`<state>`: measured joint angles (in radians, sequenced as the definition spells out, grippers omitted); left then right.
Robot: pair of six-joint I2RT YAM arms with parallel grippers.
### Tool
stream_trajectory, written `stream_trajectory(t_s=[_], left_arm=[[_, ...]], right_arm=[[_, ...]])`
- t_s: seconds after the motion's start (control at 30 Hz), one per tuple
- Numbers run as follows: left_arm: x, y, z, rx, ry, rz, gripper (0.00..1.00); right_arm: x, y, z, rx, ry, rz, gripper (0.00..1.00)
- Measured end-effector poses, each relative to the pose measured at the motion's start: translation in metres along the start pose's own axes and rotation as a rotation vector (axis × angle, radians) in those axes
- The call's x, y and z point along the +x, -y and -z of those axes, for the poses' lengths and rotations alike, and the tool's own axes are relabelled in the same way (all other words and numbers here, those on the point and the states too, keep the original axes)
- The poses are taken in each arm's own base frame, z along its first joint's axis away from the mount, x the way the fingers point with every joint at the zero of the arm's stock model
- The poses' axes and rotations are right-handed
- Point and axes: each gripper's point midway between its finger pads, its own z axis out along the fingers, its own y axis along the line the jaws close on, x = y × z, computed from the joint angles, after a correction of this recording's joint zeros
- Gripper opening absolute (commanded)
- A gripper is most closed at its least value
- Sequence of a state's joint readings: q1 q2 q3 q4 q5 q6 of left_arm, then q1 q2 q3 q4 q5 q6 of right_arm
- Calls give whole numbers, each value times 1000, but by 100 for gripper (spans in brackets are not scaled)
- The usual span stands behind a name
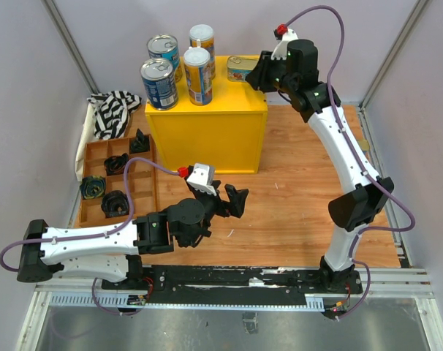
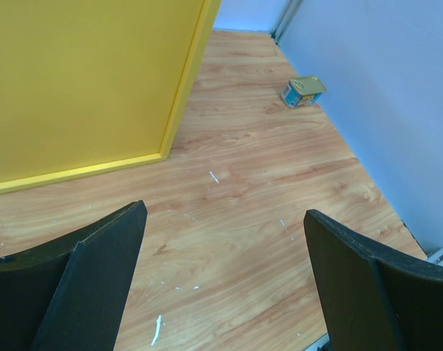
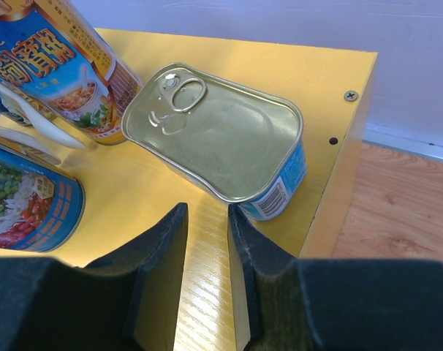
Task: Place and organize the canned foods onto the counter
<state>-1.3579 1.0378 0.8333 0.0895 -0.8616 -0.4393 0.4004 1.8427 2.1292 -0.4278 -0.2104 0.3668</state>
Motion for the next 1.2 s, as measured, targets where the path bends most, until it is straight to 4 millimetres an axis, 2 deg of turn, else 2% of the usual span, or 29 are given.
stream_trajectory(t_s=[0.13,0.23,0.37,0.47,0.6,0.73,0.93,1.03,1.2], left_arm=[[0,0,0,2,-1,5,94],[-1,1,1,7,0,11,94],[-6,4,2,22,10,27,94],[-8,7,2,36,14,35,94],[-11,11,2,56,19,38,94],[-13,15,2,73,24,45,94],[-12,15,4,93,31,45,95],[-8,11,2,100,29,39,96],[0,2,-6,116,18,26,96]], right_arm=[[8,2,5,7,-18,-2,49],[20,6,21,33,-44,4,60],[24,15,63,92,-37,20,69],[24,31,101,160,-8,12,75],[33,71,144,299,29,-41,79],[63,121,165,463,15,-167,80],[122,206,176,746,-54,-469,84],[145,241,175,894,-102,-596,86],[165,284,165,1067,-154,-737,89]])
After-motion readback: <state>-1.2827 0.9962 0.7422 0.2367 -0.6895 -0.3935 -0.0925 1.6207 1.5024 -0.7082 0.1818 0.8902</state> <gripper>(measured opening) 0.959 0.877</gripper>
